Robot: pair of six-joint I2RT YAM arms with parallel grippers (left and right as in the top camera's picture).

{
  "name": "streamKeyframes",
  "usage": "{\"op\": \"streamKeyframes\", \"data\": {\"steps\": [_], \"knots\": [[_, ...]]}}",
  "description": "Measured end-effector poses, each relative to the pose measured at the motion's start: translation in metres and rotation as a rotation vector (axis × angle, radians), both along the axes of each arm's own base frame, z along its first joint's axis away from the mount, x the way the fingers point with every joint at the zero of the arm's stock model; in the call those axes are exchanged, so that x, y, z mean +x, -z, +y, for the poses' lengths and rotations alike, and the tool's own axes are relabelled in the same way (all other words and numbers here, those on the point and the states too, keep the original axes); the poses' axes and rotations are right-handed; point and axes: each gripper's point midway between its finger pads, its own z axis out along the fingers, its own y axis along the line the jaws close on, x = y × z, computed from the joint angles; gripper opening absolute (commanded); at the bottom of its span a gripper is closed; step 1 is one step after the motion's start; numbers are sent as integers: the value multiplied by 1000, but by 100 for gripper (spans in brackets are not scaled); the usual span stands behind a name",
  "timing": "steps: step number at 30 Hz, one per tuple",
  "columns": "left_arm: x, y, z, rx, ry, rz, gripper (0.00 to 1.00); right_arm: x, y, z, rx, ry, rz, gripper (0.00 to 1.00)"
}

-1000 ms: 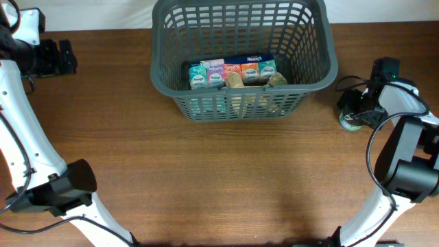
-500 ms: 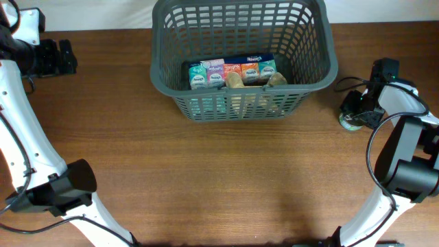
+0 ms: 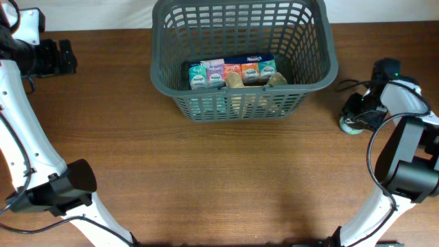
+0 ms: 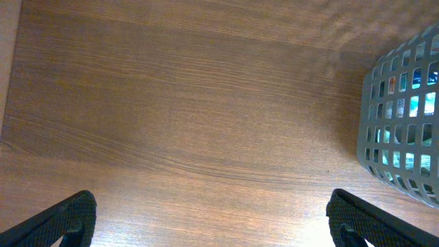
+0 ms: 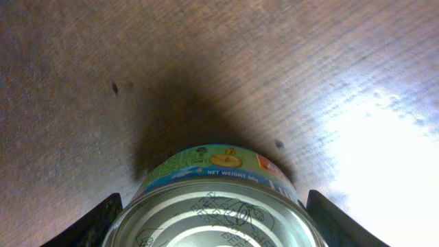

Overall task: Pack container
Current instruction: 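Move the right gripper to the tuna can and grasp it, then carry the tuna can into the basket and release with right gripper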

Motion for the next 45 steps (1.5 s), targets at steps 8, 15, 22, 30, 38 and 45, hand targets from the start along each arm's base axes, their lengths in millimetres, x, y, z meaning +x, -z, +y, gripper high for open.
{"op": "streamKeyframes", "data": {"steps": [8,15,22,30,38,45], "knots": [[0,0,0,-1,0,1,99,39,-163,-25,-67,25,-187,4],[0,0,0,-1,0,1,99,43,-351,45,-180,-191,-607,4],[0,0,0,-1,0,0,99,45,-414,209,-154,-761,-857,4],[0,0,0,-1,0,0,99,83,-300,307,-47,-1016,-625,4],[0,0,0,-1,0,0,99,87,-172,335,36,-1062,-290,4],[0,0,0,-1,0,0,99,73,-118,329,72,-1027,-115,4]]}}
